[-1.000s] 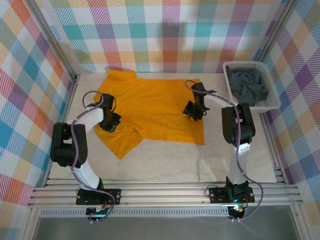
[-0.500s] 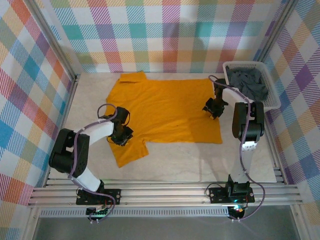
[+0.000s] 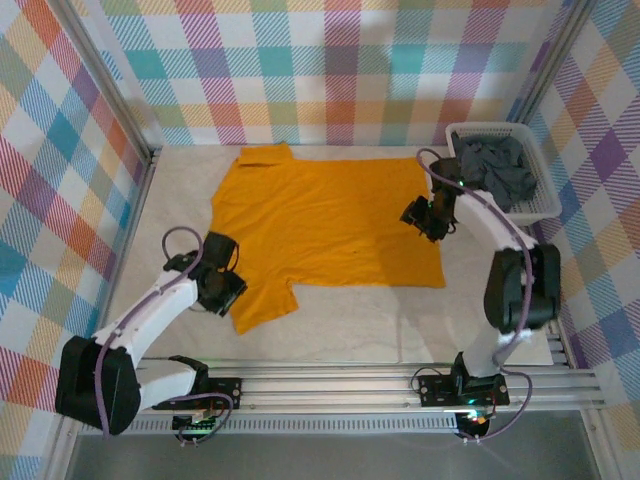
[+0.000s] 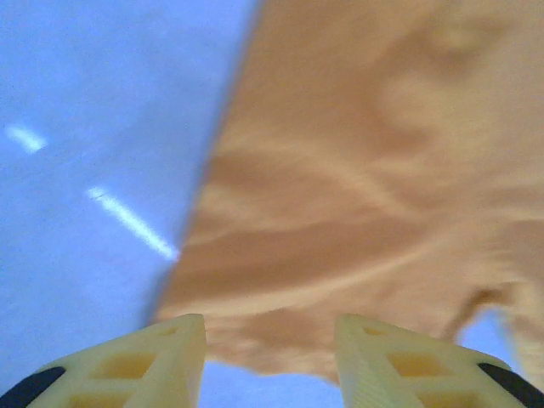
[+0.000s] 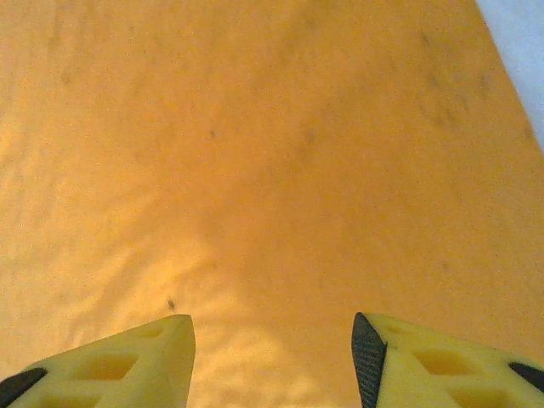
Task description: Fold and stack the t-shirts
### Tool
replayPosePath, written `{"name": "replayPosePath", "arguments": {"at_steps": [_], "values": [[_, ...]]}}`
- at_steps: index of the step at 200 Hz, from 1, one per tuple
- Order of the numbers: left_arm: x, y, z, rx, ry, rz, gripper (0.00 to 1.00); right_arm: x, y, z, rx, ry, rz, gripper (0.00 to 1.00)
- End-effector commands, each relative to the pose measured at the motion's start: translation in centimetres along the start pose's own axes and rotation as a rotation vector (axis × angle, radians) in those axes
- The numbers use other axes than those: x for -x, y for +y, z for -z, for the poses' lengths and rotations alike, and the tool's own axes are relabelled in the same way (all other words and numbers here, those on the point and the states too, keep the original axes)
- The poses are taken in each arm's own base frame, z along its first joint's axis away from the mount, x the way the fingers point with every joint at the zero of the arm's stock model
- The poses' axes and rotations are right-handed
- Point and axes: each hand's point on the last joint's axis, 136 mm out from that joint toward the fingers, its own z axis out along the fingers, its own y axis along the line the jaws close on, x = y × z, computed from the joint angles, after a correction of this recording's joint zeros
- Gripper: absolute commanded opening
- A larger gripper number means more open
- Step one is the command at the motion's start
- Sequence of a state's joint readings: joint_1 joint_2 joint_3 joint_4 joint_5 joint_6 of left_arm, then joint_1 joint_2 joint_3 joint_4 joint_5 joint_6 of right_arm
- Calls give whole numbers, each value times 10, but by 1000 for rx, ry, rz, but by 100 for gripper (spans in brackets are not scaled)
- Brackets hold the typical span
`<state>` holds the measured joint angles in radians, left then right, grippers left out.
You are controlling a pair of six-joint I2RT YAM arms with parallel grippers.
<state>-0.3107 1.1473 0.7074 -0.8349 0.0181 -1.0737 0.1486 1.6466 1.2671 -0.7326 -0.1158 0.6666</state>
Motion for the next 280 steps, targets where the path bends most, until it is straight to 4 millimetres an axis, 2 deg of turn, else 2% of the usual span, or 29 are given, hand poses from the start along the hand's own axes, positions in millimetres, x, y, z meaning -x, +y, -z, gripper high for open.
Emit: {"name": "replayPosePath", "arguments": {"at_steps": [1,9,26,40,64,88,117,134,156,195,212,240,265,280], "values": [[-8,39,12,89,12,56,45,-33,-12,3,43,68,-15,55],[-1,49,26,87,-48,87,45,-43,-18,8,48,71,-14,56],[6,88,50,134,-163,223,45,-62,-34,13,30,88,-51,57],[1,105,47,116,-159,332,44,-74,-47,12,31,104,-102,56],[-6,109,34,31,-139,496,44,-84,-59,9,29,100,-152,56],[-1,86,30,-38,-112,461,45,-83,-62,2,17,120,-157,56],[-12,29,5,-78,62,216,48,-77,-60,-4,21,132,-149,56],[-25,10,-12,-31,108,42,50,-72,-58,-6,24,133,-139,56],[-37,10,-32,45,134,-22,51,-69,-55,-4,27,130,-129,56],[-37,15,-47,85,114,-41,51,-69,-55,-1,28,122,-123,56],[-35,13,-54,89,108,-63,46,-72,-58,-2,24,126,-130,56],[-31,11,-59,102,93,-80,23,-74,-72,1,-34,98,-140,55],[-22,19,-42,146,39,-106,0,-69,-107,3,-176,47,-221,56],[-21,21,-31,132,22,-101,0,-64,-123,1,-193,25,-303,55]]}}
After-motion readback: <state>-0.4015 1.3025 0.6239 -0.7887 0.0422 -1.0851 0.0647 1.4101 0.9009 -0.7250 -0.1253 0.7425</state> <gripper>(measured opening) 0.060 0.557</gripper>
